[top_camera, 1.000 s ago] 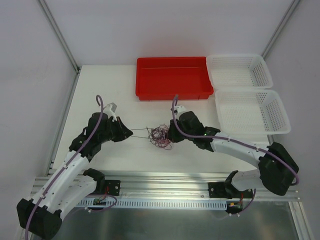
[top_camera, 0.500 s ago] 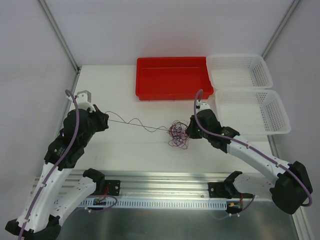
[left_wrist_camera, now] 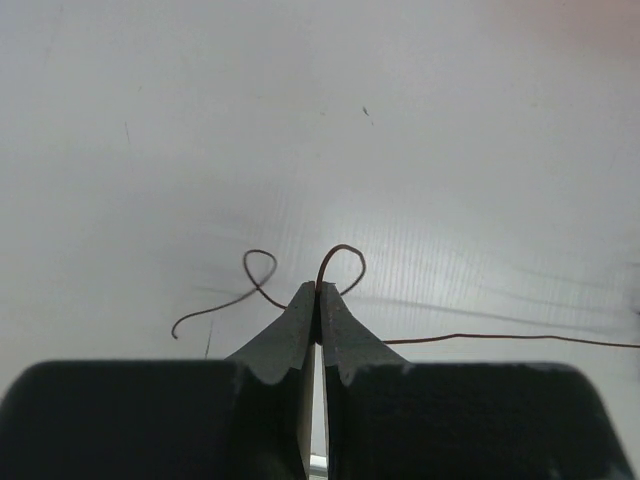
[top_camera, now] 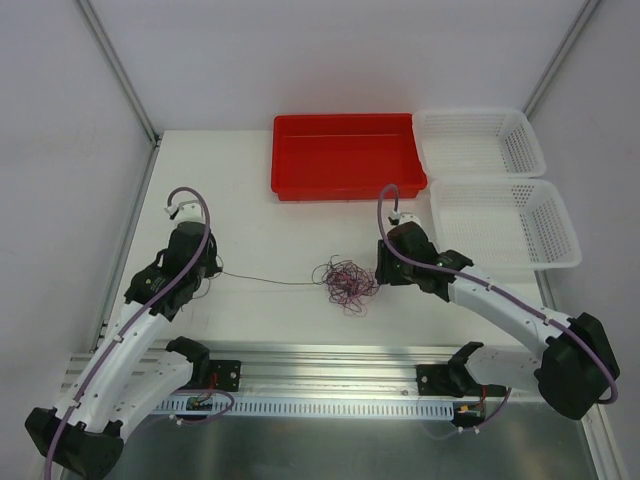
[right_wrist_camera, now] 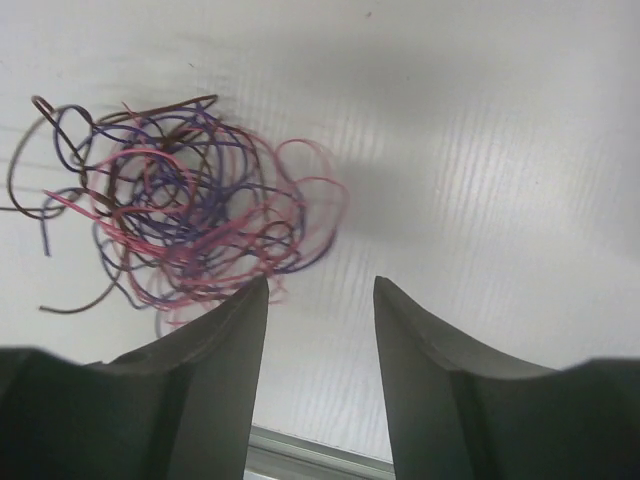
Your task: Untangle the cables
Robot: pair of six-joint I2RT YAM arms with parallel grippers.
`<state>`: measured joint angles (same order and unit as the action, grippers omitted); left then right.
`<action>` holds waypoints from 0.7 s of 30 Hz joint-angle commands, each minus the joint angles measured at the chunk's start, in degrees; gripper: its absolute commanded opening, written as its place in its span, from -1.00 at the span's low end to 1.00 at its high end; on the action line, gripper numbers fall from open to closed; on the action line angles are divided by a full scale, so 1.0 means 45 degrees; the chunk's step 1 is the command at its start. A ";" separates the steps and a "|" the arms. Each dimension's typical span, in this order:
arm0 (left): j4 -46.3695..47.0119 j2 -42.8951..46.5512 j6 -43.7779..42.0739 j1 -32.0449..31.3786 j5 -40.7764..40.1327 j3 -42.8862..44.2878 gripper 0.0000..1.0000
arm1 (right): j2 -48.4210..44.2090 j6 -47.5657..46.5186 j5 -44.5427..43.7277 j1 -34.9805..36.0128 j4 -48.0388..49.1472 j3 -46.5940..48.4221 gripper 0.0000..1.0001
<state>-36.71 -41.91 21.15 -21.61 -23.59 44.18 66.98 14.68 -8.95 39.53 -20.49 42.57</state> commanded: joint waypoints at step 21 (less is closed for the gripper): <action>0.0423 -0.0179 -0.0676 0.0094 0.0048 -0.0228 -1.00 | 0.6146 -0.1679 -0.2582 0.5434 -0.0975 0.6361 0.05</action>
<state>-36.18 -43.38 19.70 -21.54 -23.00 44.07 92.49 8.01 -17.96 64.07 -25.76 68.51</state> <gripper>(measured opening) 0.010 0.525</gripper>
